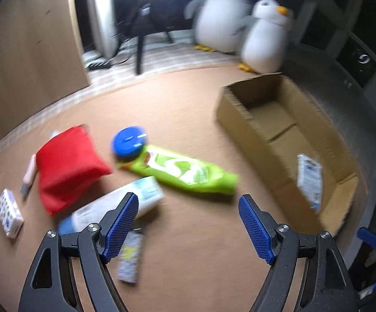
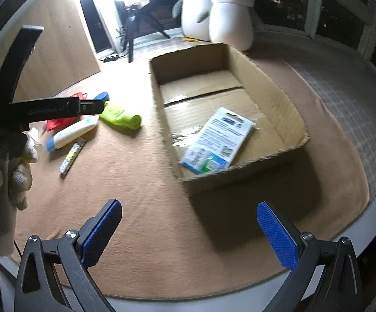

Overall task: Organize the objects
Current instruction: 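Carry the card with the left tool and release it into the cardboard box, then move the left tool to the white-and-blue lotion tube and close on it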

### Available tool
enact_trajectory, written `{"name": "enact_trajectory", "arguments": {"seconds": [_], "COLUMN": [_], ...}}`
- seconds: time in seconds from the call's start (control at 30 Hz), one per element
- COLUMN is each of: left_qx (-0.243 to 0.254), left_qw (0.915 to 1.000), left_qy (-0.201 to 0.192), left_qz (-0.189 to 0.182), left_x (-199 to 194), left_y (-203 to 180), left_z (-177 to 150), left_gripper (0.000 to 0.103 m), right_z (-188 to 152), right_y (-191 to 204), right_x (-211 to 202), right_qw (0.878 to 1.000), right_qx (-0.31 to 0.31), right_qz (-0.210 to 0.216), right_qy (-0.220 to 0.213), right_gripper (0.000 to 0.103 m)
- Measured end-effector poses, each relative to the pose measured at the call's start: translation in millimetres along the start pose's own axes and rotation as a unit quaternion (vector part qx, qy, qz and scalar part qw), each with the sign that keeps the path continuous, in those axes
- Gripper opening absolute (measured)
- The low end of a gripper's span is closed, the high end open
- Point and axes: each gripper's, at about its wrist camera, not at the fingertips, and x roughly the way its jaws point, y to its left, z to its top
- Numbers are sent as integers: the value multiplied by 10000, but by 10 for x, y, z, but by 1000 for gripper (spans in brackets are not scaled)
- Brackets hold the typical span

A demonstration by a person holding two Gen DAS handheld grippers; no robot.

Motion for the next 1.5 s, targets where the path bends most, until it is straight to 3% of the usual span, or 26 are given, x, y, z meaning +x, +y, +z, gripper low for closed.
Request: {"name": "enact_trajectory", "arguments": {"seconds": [0.3,0.6,0.8,0.93,1.2,1.5], "left_qx": [-359,-21,-229,-427,-1023,-1655], "left_qw": [9987,9977,9972,9970,9931,9850], "left_qy": [354,634,676,636,568,458], "left_qz": [90,232,223,101,-36,-153], "left_x": [237,512,560,508,311,-12], "left_y": [618,724,903,1042,1397,1625], "left_z": [-15,32,25,-43,-388,-1026], "left_gripper": [82,81,66,61,59,59], "right_z": [38,9,18,31,119,179], "right_y": [278,329,323,357,609,969], "right_x": [19,31,41,52,104,211], "right_qw": [9998,9998,9998,9998,9993,9972], "right_qx": [-200,-186,-121,-148,-346,-673], "right_qz": [60,-19,-57,-38,95,284], "right_qy": [36,110,128,135,134,180], "right_gripper": [102,102,102,102,102,102]}}
